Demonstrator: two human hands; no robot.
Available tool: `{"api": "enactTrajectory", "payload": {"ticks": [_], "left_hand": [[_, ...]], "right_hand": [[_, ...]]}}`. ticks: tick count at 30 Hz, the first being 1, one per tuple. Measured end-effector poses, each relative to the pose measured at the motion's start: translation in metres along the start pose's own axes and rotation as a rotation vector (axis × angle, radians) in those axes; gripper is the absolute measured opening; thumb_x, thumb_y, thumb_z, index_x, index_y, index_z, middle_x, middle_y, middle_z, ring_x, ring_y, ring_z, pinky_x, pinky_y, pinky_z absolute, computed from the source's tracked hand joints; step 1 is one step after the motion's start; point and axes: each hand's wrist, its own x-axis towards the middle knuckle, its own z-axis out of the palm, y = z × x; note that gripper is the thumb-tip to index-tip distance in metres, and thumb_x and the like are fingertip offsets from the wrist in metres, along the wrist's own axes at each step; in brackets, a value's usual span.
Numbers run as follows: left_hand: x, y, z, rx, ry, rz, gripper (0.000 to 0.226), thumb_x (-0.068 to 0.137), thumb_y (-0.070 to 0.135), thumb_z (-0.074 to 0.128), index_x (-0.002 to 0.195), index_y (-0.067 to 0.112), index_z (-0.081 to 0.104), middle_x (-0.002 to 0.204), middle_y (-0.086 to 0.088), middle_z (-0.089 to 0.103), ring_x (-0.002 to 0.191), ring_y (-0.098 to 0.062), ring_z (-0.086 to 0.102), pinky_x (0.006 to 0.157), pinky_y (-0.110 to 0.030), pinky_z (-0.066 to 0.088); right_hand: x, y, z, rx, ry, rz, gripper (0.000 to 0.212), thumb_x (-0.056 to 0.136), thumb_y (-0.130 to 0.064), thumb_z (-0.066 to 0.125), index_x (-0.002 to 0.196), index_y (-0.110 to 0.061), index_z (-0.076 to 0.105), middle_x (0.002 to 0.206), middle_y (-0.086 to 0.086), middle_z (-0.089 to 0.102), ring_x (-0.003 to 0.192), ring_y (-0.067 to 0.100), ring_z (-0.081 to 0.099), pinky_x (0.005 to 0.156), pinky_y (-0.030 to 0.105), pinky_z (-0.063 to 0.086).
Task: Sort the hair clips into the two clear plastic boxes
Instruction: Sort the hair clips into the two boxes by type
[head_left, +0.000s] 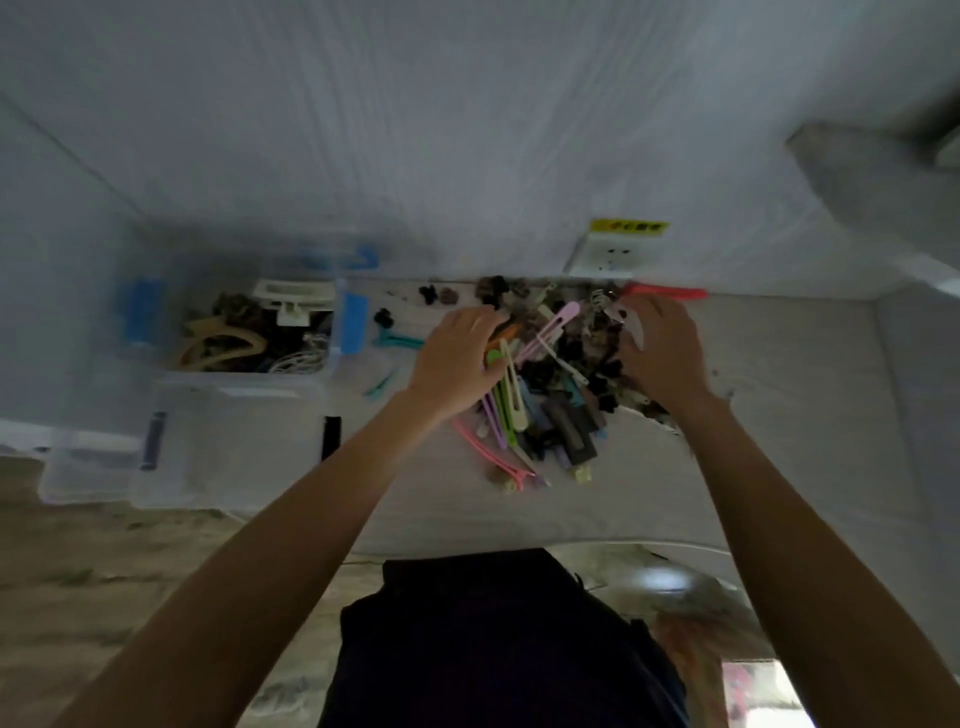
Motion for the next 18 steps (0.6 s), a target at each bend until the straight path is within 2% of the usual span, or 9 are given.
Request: {"api": "enactTrajectory", "payload": {"ticks": [4,7,9,11,14,18], "left_hand": [[0.031,0.009,0.024,0.047,-0.017,-0.046,0.055,0.088,0.034,0.056,0.138,0.017,0.039,0.147,-0.009,0.034,0.134,-0.030,0.030,0.107,-0.043,0.032],[0.047,0.014,0.037,0.080,-0.060,-0.038,0.055,0.087,0.037,0.057,0.136,0.018,0.041,0.146,-0.007,0.037,0.132,-0.031,0.032,0.104,-0.045,0.037],[0.051,0.014,0.042,0.125,-0.122,-0.054,0.056,0.085,0.040,0.059,0.134,0.019,0.044,0.147,-0.006,0.035,0.133,-0.030,0.030,0.102,-0.045,0.039],[0.051,0.012,0.044,0.131,-0.146,-0.067,0.052,0.085,0.034,0.061,0.132,0.016,0.047,0.148,-0.008,0.033,0.134,-0.031,0.030,0.103,-0.045,0.038],[0.044,0.004,0.043,0.088,-0.069,-0.029,0.047,0.083,0.015,0.064,0.129,0.013,0.053,0.144,-0.012,0.039,0.129,-0.036,0.037,0.101,-0.047,0.040],[0.033,0.004,0.040,0.079,0.101,0.006,0.040,0.083,0.015,0.065,0.122,0.014,0.059,0.132,-0.015,0.051,0.117,-0.037,0.048,0.096,-0.042,0.042]], "right_hand": [[0.028,0.035,0.023,-0.059,-0.190,0.003,0.074,0.077,-0.057,0.035,0.139,-0.016,0.038,0.143,0.020,0.038,0.131,0.041,0.035,0.101,0.056,0.037],[0.027,0.023,0.035,0.053,-0.262,-0.019,0.079,0.079,-0.062,0.035,0.146,-0.022,0.025,0.153,0.014,0.022,0.141,0.038,0.016,0.113,0.054,0.022],[0.018,0.015,0.038,0.133,-0.250,-0.042,0.072,0.083,-0.056,0.042,0.146,-0.024,0.024,0.154,0.012,0.020,0.142,0.034,0.016,0.112,0.052,0.025],[0.009,0.016,0.039,0.168,-0.258,-0.071,0.066,0.088,-0.041,0.053,0.145,-0.025,0.025,0.154,0.013,0.020,0.140,0.034,0.020,0.111,0.052,0.028],[-0.003,0.024,0.035,0.152,-0.274,-0.099,0.066,0.090,-0.034,0.056,0.146,-0.026,0.022,0.154,0.013,0.019,0.139,0.034,0.022,0.111,0.049,0.026],[-0.014,0.036,0.034,0.097,-0.194,-0.105,0.062,0.091,-0.035,0.055,0.145,-0.024,0.027,0.152,0.016,0.023,0.138,0.036,0.024,0.111,0.050,0.025]]}}
